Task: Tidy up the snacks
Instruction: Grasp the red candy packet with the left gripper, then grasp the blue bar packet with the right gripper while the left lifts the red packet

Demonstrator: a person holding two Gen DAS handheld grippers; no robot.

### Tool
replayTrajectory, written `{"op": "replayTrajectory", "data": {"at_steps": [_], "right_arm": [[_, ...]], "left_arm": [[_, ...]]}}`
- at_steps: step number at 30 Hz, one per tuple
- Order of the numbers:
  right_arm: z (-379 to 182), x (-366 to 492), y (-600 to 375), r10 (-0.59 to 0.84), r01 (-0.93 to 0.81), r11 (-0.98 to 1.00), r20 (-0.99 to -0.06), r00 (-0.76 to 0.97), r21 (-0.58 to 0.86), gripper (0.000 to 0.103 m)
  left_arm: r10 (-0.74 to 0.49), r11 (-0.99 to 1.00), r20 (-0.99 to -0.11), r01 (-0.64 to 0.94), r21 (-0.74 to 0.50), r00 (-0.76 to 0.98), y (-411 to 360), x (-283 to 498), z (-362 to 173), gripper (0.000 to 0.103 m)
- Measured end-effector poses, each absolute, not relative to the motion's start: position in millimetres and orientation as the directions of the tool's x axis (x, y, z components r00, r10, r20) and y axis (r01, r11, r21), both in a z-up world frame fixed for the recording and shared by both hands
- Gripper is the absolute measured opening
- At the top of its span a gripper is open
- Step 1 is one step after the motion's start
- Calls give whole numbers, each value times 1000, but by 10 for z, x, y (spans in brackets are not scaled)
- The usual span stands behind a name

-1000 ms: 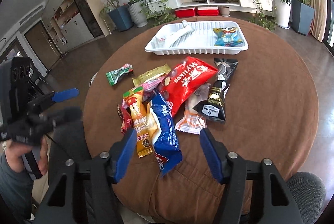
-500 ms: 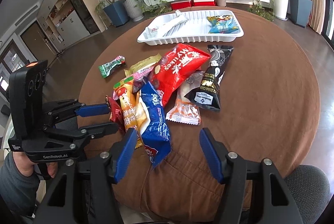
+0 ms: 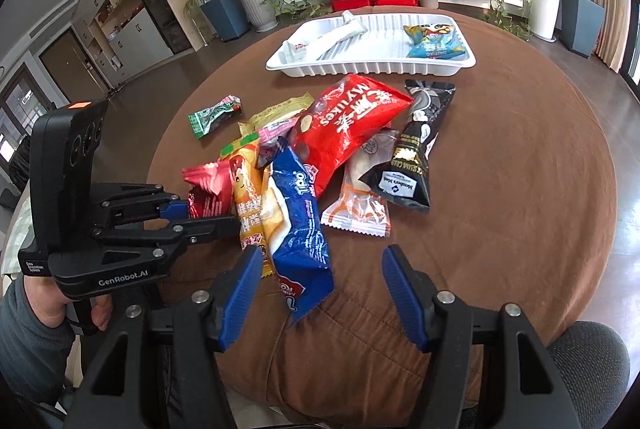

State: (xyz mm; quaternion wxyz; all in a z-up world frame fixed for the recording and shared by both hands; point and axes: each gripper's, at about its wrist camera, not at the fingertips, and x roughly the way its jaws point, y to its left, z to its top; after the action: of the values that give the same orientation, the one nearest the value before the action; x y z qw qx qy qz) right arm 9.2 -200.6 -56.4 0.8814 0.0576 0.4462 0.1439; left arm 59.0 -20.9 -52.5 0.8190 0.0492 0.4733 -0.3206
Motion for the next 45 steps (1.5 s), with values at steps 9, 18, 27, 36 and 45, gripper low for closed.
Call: {"op": "replayTrajectory", "data": {"at_steps": [9, 18, 27, 36, 45], "right_arm": [[-486, 165, -1854, 298, -248, 951, -772, 562, 186, 66], [-639, 349, -1674, 266, -297, 947, -824, 500, 126, 61], [-848, 440, -1588, 255, -326, 938, -866, 431, 114, 37], [-830, 385, -1652, 291, -316, 935, -853, 433, 159, 30], [-700, 270, -1753, 335, -305, 930, -822, 462, 207, 29]], "left_arm": [[-511, 805, -764, 531, -265, 393, -5, 520, -417, 15], [-510, 821, -765, 488, -296, 394, 227, 361, -439, 15], [-515, 816, -765, 495, -299, 387, 175, 347, -466, 15], [-514, 816, -766, 494, -299, 385, 149, 365, -464, 15], [-525, 812, -761, 494, -311, 383, 134, 370, -454, 15]]}}
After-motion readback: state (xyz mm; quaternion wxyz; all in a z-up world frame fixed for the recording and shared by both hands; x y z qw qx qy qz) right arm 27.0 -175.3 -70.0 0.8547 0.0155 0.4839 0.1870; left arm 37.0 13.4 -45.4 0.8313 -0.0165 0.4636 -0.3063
